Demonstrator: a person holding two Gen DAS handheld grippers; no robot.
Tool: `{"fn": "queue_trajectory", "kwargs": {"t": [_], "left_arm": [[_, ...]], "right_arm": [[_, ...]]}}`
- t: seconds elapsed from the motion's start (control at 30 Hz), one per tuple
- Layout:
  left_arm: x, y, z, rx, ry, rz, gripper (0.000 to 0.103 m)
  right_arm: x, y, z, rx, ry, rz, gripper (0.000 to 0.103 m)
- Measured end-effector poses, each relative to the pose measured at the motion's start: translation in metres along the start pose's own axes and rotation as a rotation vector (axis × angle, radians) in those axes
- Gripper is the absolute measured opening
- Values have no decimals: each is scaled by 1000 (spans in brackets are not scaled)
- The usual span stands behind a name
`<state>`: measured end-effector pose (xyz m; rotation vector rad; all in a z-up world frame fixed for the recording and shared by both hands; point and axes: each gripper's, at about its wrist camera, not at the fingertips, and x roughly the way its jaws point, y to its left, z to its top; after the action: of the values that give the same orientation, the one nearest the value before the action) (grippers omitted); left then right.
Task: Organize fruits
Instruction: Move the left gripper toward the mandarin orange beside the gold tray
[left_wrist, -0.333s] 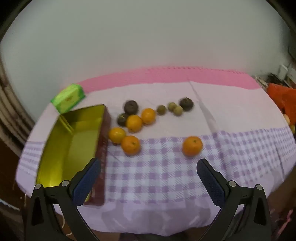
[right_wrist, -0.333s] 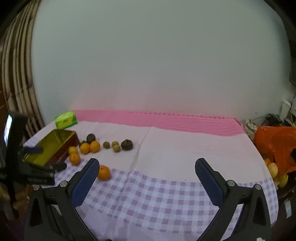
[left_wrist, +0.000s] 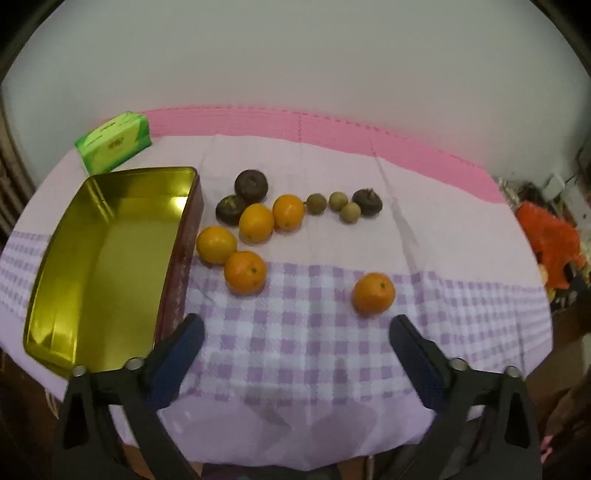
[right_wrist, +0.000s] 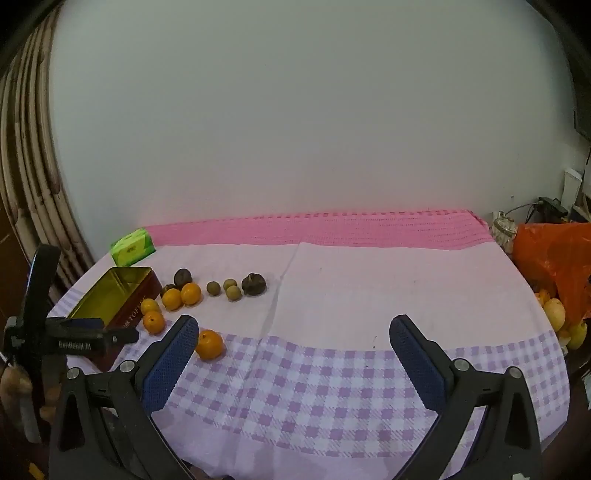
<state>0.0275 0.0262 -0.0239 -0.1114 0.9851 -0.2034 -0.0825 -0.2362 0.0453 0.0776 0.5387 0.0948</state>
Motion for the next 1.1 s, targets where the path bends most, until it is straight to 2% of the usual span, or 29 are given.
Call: {"fn": "queue_trajectory", "kwargs": {"t": [0.23,0.3,0.37,0.47,0.63,0.77,0.9,1.1], "left_arm": [[19,1,19,-3,49,17,85],[28,3,22,-10,68,52,78],[41,4,25,-10,104,87,67],[57,9,28,-32,146,98,56],[71,17,34,-60,148,139,56],[79,18,41,-33,146,184,56],[84,19,45,-36,149,183,56],[92,10,46,40,133,209,56]], "right_arm": [[3,-3,-4,20,18,3,103],[4,-4,-4,25,22,7,103],[6,-6,-5,31,28,12,103],[9,-7,-6,34,36,18,103],[13,-9,-6,41,49,24,103],[17,-11,-6,50,63,29,103],[18,-13,-6,54,69,30,103],[20,-14,-7,63,84,39,103]]}}
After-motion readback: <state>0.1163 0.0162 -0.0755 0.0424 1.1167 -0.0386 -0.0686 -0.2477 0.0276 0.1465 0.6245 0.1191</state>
